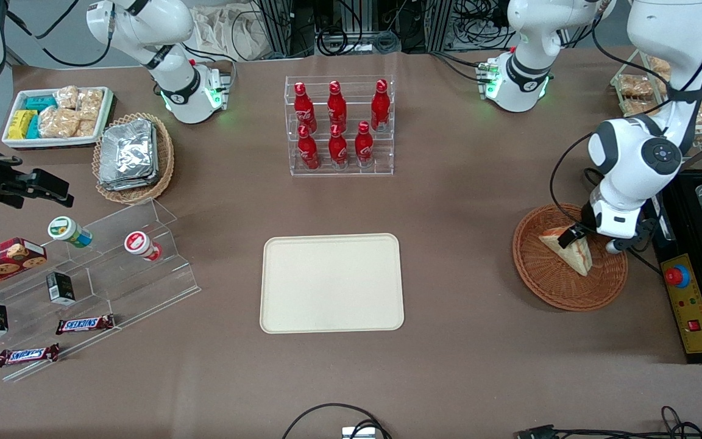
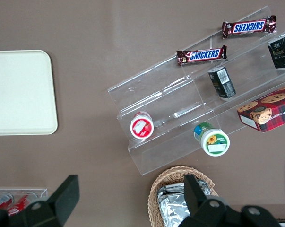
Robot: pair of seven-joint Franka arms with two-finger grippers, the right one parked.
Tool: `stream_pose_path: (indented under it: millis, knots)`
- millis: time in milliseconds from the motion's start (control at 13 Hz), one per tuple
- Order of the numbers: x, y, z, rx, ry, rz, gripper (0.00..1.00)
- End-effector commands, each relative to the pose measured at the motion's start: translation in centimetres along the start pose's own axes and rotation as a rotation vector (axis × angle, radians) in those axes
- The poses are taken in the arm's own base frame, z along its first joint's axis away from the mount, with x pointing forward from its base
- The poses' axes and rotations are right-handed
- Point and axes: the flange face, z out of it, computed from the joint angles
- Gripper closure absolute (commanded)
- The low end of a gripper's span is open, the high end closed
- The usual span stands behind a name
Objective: Place sandwich from basket to tray
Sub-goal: 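Lower the left gripper and close it on the wrapped sandwich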
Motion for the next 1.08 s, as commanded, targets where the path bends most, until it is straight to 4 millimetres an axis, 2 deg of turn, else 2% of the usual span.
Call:
stream_pose_path:
  millis: [0, 231, 308, 462, 692, 923, 1000]
  knots:
    - [-0.1, 0.4, -0.1, -0.013, 0.012, -0.021, 0.14]
    - [-0.2, 0.9, -0.3, -0.013, 0.017, 0.007, 0.59]
    - [-0.2, 0.9, -0.5, -0.011, 0.017, 0.022, 0.69]
    - [0.0, 1.4, -1.9, -0.019, 0.042, 0.106, 0.74]
    - [0.7, 1.7, -5.8, -0.017, 0.064, 0.275, 0.75]
    - [0.6, 4.8, -9.5, -0.019, 0.081, 0.442, 0.75]
    - [0.4, 6.6, -10.9, -0.011, 0.106, 0.518, 0.75]
